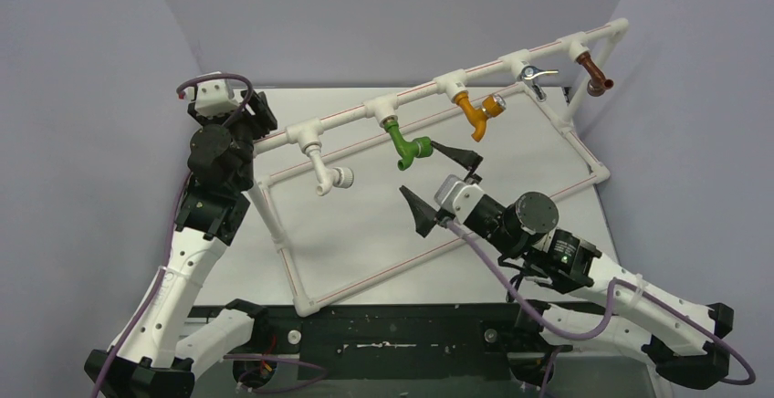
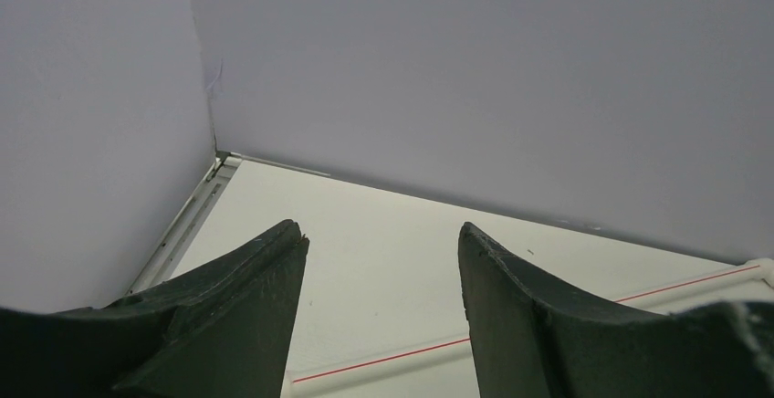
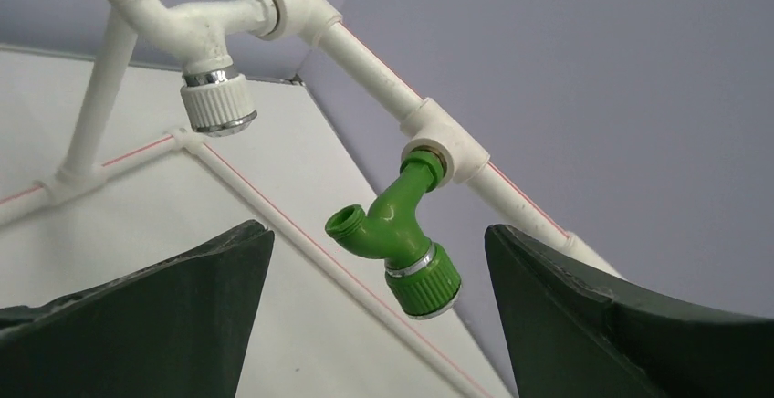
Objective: Install the water faucets
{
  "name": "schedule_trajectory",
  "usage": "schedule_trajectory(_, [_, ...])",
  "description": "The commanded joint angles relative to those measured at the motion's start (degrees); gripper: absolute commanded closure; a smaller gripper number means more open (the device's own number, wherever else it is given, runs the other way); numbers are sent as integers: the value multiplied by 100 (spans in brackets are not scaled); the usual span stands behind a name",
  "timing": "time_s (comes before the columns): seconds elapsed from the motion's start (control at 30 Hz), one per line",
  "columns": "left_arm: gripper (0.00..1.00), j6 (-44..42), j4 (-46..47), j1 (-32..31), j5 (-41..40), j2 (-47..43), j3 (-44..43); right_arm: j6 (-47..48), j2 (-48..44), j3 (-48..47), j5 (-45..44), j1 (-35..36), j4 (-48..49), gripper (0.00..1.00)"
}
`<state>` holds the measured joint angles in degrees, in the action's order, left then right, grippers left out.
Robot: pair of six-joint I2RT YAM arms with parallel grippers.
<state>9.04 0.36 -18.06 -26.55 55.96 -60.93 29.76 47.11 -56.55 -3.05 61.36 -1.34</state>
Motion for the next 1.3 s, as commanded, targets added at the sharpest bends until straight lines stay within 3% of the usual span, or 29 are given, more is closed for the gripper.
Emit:
schedule_trajectory(0.0, [41, 27, -1549, -4, 76, 211, 312, 2108, -37, 270, 103, 252, 634, 10])
schedule_trajectory(0.13, [40, 34, -1575, -4, 104, 266, 301, 3143, 167, 454, -356, 512, 948, 12])
schedule_trajectory(0.23, [40, 45, -1590, -4, 106, 292, 290, 3794, 287, 748, -846, 638, 1762, 15])
schedule_trajectory(0.6, [41, 50, -1594, -4, 119, 324, 283, 4783, 1029, 1019, -1769, 654, 3201, 28])
schedule_trajectory(0.97, [40, 63, -1598, -13, 158, 334, 281, 4532, 1376, 1084, -1733, 285, 3597, 37])
schedule_trajectory(1.27, [41, 55, -1610, -13, 154, 319, 268, 4279, 1529, 1079, -1535, 240, 3655, 57])
